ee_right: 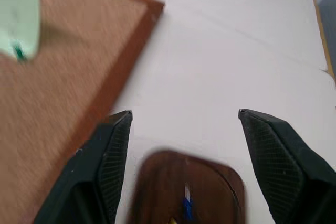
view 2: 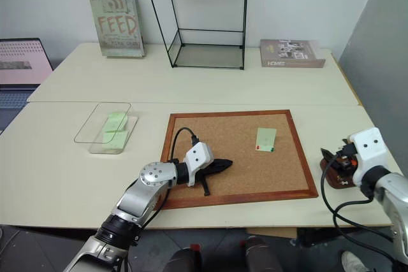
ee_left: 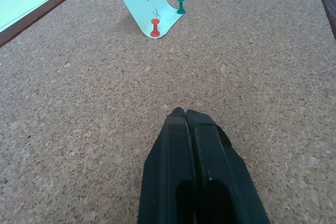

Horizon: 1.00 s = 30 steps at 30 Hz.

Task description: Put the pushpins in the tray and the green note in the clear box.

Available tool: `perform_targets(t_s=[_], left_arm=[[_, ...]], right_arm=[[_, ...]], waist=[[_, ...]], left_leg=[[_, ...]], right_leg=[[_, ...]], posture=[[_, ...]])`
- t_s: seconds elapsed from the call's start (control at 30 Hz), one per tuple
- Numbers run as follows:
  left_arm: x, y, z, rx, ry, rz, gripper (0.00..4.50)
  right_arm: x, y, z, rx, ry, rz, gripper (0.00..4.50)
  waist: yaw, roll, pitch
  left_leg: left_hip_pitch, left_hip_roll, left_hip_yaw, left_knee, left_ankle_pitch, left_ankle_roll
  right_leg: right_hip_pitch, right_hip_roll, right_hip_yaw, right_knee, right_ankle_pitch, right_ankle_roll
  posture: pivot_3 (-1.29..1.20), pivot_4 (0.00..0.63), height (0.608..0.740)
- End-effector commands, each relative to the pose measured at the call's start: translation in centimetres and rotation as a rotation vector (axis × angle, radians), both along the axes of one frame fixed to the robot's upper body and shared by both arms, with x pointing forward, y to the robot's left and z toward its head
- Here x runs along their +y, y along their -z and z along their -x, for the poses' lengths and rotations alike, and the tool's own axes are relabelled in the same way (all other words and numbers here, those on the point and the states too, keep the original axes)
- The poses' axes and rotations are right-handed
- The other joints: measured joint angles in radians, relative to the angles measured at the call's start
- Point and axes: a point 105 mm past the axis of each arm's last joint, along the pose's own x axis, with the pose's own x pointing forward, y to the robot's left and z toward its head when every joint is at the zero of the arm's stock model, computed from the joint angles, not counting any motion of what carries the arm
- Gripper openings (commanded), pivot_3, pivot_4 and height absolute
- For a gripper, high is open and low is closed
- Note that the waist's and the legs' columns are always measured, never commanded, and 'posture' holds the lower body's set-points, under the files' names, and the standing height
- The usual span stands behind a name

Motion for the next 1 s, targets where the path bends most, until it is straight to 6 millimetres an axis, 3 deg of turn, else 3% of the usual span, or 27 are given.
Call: perform_targets(t_s=[0.03, 0.17, 0.4, 0.77, 0.8, 1.0], left_arm=[[0.1, 1.1, 0.1, 0.045, -0.011, -0.018, 0.0], [0.1, 1.1, 0.0, 0.041, -0.011, -0.017, 0.0], [-0.2, 1.1, 0.0, 0.04, -0.006, -0.012, 0.0], [-0.3, 1.1, -0.3, 0.035, -0.007, -0.014, 0.0], [-0.3, 1.1, -0.3, 0.034, -0.007, -0.014, 0.0], [-0.3, 1.1, -0.3, 0.031, -0.008, -0.016, 0.0]], right_arm=[[3.5, 0.0, -0.3, -0.025, -0.09, -0.092, 3.41], [7.1, 1.4, -1.4, -0.039, -0.123, -0.16, 3.41], [9.7, 2.3, -2.8, -0.064, -0.138, -0.198, 3.41], [9.7, 3.8, -3.9, -0.056, -0.082, -0.195, 3.41], [9.6, 3.9, -4.0, -0.057, -0.075, -0.194, 3.05], [9.3, 4.4, -3.8, -0.047, -0.064, -0.19, 1.85]], waist=[[0.001, 0.0, 0.0], [0.001, 0.001, 0.0], [0.001, 0.001, 0.0], [0.005, 0.002, -0.001], [0.005, 0.002, -0.001], [0.005, 0.002, -0.001]], left_leg=[[0.0, 0.0, 0.0, 0.0, 0.0, 0.0], [-0.001, 0.0, 0.0, -0.001, 0.0, 0.0], [-0.002, 0.0, 0.0, -0.001, 0.0, 0.0], [-0.005, 0.0, -0.001, -0.001, 0.0, 0.0], [-0.005, 0.0, -0.001, -0.001, 0.0, 0.0], [-0.005, 0.0, -0.001, 0.0, 0.0, 0.0]], right_leg=[[0.0, 0.0, 0.0, 0.0, 0.0, 0.0], [-0.001, 0.0, 0.0, 0.0, 0.0, 0.0], [-0.001, 0.0, 0.0, -0.003, 0.0, 0.0], [0.0, 0.0, -0.001, -0.006, 0.001, 0.002], [0.0, 0.0, -0.001, -0.006, 0.001, 0.002], [0.0, 0.0, -0.001, -0.007, 0.001, 0.002]], posture=[[0.0, 0.15, 0.74], [0.0, 0.15, 0.74], [0.0, 0.15, 0.74], [0.0, 0.15, 0.74], [0.0, 0.15, 0.74], [0.0, 0.15, 0.74]])
